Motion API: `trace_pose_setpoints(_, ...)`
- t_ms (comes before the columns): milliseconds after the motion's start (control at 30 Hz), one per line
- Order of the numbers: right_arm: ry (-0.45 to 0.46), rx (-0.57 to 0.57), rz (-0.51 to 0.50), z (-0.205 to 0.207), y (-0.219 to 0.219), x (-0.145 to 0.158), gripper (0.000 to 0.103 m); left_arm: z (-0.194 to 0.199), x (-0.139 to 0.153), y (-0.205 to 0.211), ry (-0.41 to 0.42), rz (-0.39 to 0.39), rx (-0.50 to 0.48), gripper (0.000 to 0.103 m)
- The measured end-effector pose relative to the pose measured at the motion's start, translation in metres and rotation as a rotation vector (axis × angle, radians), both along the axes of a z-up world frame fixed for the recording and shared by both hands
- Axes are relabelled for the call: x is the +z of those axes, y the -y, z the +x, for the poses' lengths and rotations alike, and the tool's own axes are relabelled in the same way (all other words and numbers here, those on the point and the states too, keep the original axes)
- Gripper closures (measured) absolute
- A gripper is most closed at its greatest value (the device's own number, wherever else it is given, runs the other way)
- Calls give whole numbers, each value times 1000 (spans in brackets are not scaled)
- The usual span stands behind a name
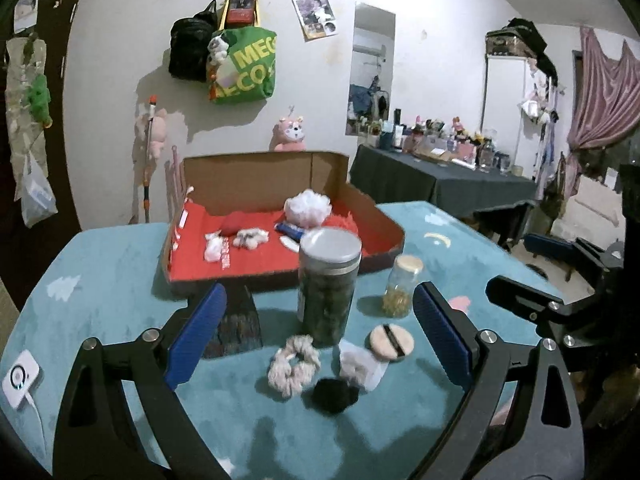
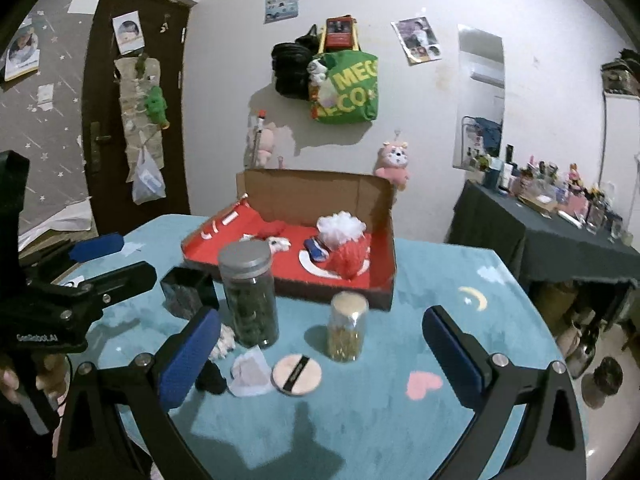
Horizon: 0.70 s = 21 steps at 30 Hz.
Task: Organize soft objects
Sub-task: 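Withdraw both tools from the box toward the remaining scrunchies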
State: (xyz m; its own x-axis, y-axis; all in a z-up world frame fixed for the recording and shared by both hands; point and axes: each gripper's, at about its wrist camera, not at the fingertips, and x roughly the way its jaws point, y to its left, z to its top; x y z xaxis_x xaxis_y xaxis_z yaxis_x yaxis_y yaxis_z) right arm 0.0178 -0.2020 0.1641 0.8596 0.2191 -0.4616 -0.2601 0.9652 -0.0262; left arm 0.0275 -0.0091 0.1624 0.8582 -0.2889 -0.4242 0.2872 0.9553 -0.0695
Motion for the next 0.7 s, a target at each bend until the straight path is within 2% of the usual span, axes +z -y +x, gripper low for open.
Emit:
trace_pose_setpoints(267,-12,-77,21,-3,5,-36,0,-12,-40,5,-7,40,68,7)
trace_pose_setpoints(700,-141,-92,39,9,4,-94,0,0,-92,1,-118,41,88,7)
